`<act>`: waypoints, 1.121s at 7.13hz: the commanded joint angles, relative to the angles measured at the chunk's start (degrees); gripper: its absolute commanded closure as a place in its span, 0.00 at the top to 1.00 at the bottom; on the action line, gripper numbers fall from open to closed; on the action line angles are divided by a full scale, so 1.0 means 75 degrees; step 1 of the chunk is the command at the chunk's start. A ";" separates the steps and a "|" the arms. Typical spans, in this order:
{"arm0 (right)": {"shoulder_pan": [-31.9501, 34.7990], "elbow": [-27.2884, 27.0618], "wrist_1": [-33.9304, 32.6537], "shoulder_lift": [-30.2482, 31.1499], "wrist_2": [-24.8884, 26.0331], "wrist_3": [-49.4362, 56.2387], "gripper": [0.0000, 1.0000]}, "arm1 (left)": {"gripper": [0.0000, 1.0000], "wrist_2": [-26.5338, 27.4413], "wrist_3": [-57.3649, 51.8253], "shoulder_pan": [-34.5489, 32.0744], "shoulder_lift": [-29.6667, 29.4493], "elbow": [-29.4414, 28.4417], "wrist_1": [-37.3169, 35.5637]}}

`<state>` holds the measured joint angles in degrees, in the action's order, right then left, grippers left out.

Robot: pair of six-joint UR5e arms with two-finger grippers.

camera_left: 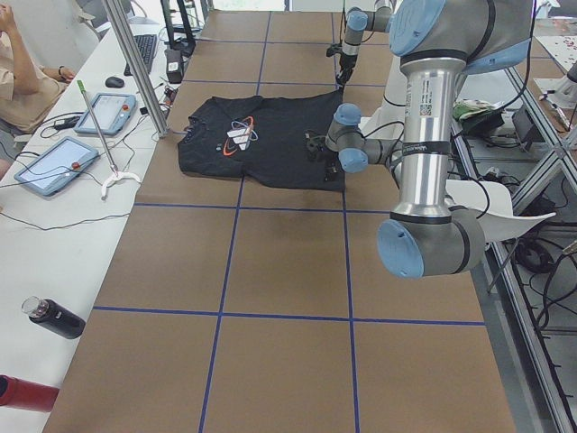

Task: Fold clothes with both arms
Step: 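Grasp the hem corner nearest the robot with the right gripper while the left gripper lowers, then grasp the other hem corner with the left gripper, both grippers holding the hem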

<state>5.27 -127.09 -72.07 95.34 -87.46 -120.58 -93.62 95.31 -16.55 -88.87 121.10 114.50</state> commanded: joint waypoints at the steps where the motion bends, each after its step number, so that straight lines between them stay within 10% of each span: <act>1: 0.0012 0.0012 0.0000 0.0002 0.0001 0.0000 0.00 | 0.89 -0.0022 0.0159 0.0283 0.0130 -0.0103 -0.0008; 8: 0.0036 0.0001 0.0012 -0.0091 0.0001 -0.0012 0.00 | 0.64 0.0002 0.0722 0.0765 0.0130 -0.0361 0.0086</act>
<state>5.41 -127.03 -72.05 94.69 -87.45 -120.68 -93.65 100.75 -10.83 -87.96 118.69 115.02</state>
